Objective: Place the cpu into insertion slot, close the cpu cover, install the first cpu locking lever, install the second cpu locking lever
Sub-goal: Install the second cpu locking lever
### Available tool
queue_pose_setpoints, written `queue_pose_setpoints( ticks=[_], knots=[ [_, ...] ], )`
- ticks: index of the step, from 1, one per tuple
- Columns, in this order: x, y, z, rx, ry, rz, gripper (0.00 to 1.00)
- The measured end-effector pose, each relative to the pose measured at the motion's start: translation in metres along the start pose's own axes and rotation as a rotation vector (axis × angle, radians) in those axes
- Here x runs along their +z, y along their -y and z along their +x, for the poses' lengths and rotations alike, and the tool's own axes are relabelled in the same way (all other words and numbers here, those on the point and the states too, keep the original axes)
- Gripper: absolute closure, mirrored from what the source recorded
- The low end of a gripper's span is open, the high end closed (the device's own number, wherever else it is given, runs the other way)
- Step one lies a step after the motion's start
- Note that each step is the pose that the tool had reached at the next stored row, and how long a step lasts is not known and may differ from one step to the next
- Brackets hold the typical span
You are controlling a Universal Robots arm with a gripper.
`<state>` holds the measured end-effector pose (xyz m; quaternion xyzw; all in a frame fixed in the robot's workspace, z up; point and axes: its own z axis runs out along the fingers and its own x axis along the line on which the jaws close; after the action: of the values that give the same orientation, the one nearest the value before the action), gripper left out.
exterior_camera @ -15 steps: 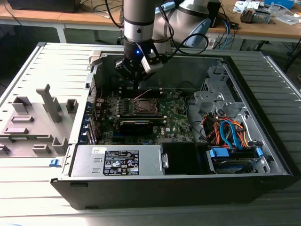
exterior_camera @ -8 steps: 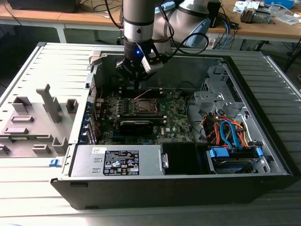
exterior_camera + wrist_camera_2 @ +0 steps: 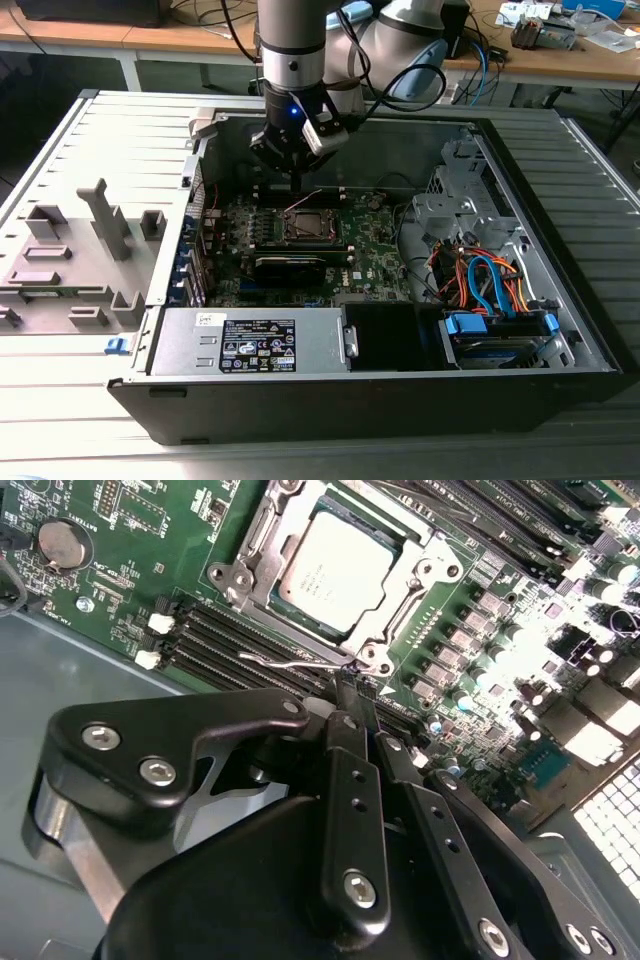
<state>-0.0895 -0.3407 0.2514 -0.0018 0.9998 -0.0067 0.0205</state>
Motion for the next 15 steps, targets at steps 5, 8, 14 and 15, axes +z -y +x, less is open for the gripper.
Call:
queue_pose_setpoints(
  ticks=[5,8,14,15],
  knots=[
    [0.0000,0.0000,0.0000,0.000,-0.0001,-0.0001,0.89],
    [0.0010,-0.0001,0.0001,-0.002,-0.0001,-0.0026,0.89],
    [0.0021,-0.0001,0.0001,-0.017,0.0001,-0.0039,0.89],
    [0.0024,-0.0001,0.0001,-0.017,0.0001,-0.0040,0.89]
  ],
)
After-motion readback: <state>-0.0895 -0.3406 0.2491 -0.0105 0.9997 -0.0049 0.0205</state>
